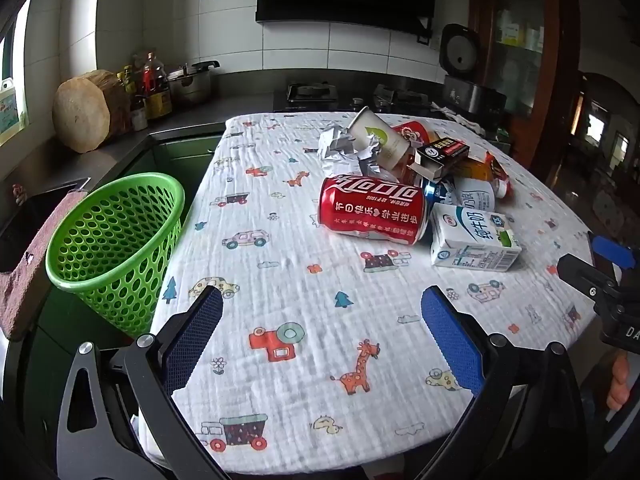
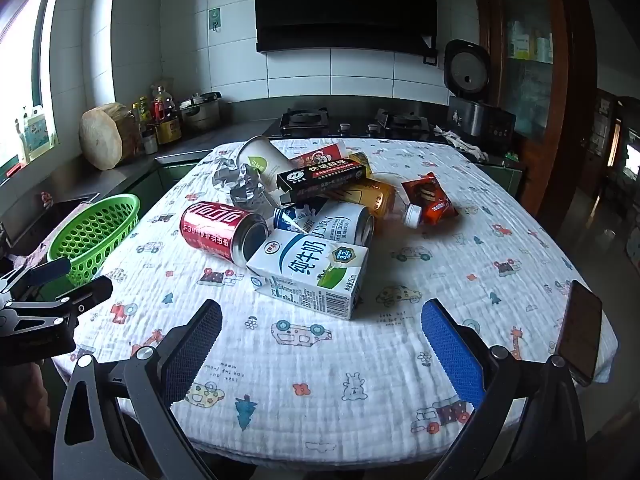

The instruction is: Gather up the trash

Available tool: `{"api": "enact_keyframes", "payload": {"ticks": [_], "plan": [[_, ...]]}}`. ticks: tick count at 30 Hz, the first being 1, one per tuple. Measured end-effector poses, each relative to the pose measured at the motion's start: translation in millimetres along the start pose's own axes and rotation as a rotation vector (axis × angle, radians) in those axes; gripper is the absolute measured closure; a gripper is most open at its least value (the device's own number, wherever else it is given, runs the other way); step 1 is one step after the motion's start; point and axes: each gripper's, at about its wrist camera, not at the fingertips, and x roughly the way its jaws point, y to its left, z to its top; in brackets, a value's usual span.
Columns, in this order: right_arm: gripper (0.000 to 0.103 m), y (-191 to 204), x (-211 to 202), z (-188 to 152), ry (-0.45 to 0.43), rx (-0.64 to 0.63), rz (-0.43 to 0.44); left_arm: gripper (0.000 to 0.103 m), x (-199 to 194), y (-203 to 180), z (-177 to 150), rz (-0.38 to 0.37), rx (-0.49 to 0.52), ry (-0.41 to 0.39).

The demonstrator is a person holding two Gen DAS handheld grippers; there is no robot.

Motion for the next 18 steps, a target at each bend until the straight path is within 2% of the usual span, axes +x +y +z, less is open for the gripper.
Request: {"api": "enact_keyframes", "payload": {"ticks": [8, 10, 18], "plan": [[0.006, 1.0, 0.1, 0.5, 0.003, -0.001, 0.000, 0.005, -3.1, -1.5, 1.5, 0.042, -0.019, -0.012], [0.006, 1.6, 0.0, 1.1, 0.003, -0.002, 0.001, 0.005, -1.4, 4.6, 1.1, 0.007, -0.018, -0.003], [0.006, 1.8, 0.4, 2.1, 0.001, -0.004, 0.004, 0.005, -1.6, 5.0, 2.2, 0.005, -0.022, -0.006]]}}
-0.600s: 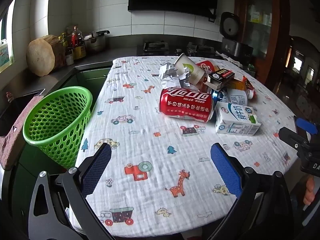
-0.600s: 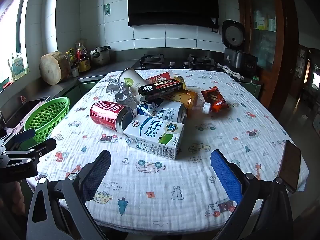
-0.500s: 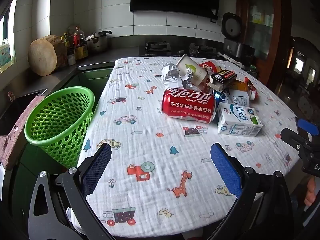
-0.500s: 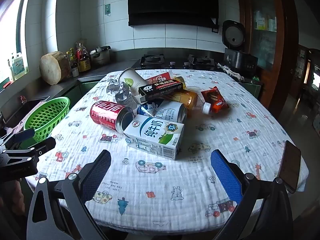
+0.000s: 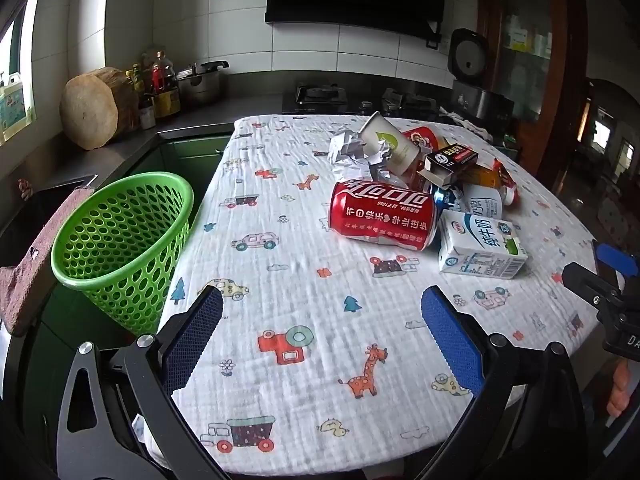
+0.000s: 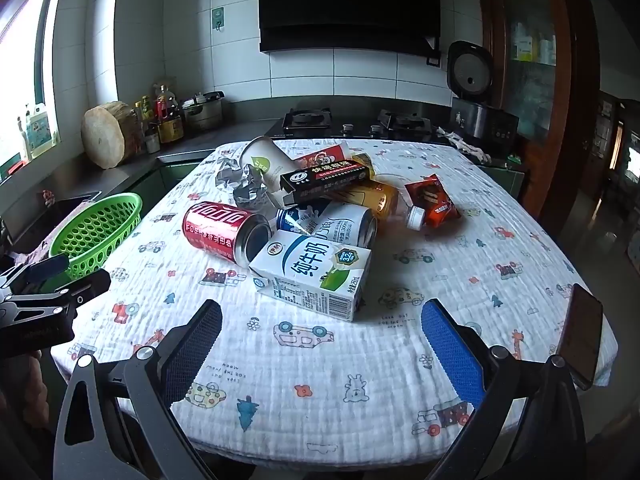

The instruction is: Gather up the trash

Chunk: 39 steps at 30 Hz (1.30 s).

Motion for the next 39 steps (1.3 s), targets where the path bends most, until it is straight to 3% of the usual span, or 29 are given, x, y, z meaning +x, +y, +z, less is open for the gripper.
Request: {"api": "enact_keyframes", "payload": {"ticks": [39], "plan": [[0.006, 3.3, 3.2, 1.6, 0.000, -0.016, 0.024, 0.005, 1.7, 0.8, 2.2, 0.009, -0.004, 0.003]]}}
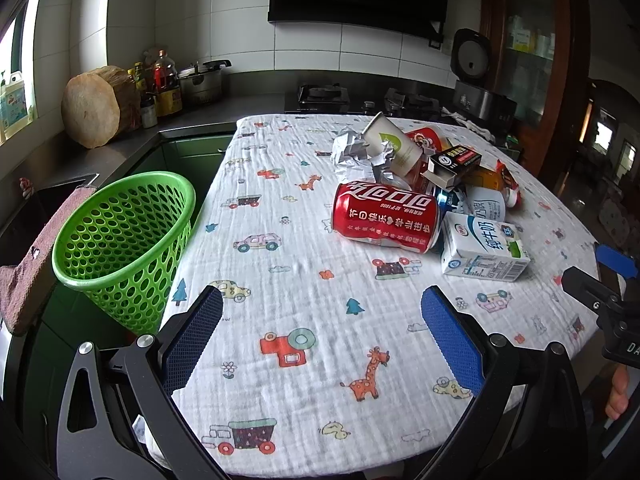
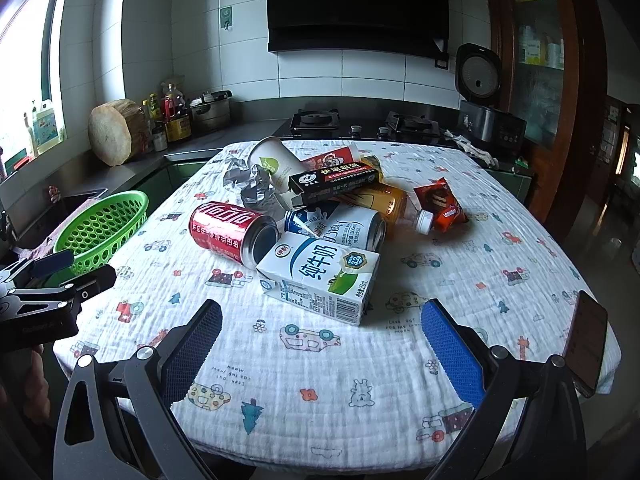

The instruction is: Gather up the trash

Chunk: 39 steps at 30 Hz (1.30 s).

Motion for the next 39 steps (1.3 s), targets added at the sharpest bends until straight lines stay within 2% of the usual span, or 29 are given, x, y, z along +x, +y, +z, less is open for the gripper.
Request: {"api": "enact_keyframes", "payload": {"ticks": [20, 39], "plan": [[0.006, -5.0, 15.3, 3.5, 0.009, -0.056, 0.021, 0.005, 8.0, 3.4, 3.6, 0.007, 0.003, 0.006], [0.006, -17.7, 67.3, 11.9, 0.107, -0.175, 0.077, 0.005, 26.8, 11.5, 10.5, 0.026, -0.014, 0.040]]}}
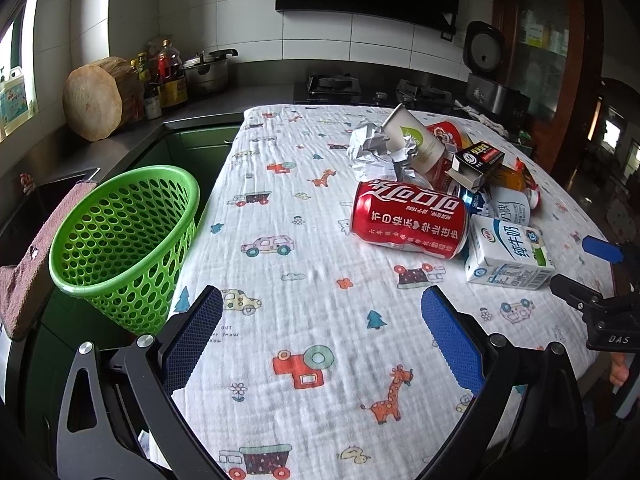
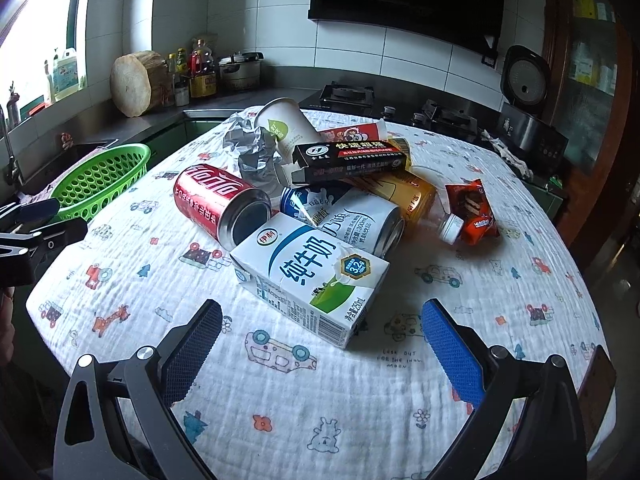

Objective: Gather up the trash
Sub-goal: 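Move the left tool toward the red can while the right tool approaches the white milk carton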

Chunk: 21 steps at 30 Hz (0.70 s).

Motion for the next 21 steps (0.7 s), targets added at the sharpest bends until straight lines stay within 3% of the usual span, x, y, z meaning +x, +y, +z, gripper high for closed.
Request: {"api": "enact_keyframes", "payload": {"ticks": [21], "plan": [[0.006, -24.1, 64.0, 21.9, 0.112, -0.086, 0.209, 0.005, 30.0, 1.2, 19.2, 0.032, -0.003, 0.050]]}}
